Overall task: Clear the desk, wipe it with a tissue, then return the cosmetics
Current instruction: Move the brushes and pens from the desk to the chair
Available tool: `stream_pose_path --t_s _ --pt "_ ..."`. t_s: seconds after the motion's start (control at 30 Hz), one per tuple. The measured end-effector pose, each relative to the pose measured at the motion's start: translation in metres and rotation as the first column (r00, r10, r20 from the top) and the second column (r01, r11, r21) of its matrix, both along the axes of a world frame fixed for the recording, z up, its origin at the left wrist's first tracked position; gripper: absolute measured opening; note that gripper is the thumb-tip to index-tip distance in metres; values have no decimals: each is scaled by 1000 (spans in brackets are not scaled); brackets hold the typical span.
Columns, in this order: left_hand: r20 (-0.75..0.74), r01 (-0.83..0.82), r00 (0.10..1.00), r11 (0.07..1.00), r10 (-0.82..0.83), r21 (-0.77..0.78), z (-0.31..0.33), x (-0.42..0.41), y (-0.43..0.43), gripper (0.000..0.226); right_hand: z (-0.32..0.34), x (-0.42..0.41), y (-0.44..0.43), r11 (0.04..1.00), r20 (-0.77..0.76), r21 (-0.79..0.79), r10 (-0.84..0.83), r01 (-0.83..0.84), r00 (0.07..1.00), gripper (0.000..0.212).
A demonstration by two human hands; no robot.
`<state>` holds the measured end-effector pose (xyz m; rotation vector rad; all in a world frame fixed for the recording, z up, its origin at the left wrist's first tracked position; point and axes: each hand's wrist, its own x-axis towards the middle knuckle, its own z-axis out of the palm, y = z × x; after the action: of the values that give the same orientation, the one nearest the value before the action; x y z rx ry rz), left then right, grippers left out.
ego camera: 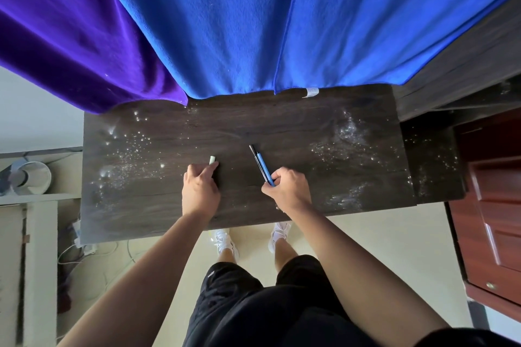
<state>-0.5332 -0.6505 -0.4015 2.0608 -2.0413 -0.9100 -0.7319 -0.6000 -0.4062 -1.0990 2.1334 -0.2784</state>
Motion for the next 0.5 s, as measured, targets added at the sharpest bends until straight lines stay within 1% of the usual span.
stream_pose_path --t_s 0.2,0.3,0.4,0.5 --pt "-96 -141 985 990 141 8 -2 -5 3 53 -2 -6 4 998 113 -32 -54 58 992 8" --pt "-141 -206 968 978 209 35 1 -10 3 53 2 -15 4 997 88 -53 -49 53 995 9" --pt "-188 -209 962 977 201 -27 17 -22 1 53 13 -31 1 990 67 -90 -104 110 992 9" --pt "-240 -200 955 976 174 -90 40 -41 -8 47 34 -53 -6 972 70 -172 -147 157 987 11"
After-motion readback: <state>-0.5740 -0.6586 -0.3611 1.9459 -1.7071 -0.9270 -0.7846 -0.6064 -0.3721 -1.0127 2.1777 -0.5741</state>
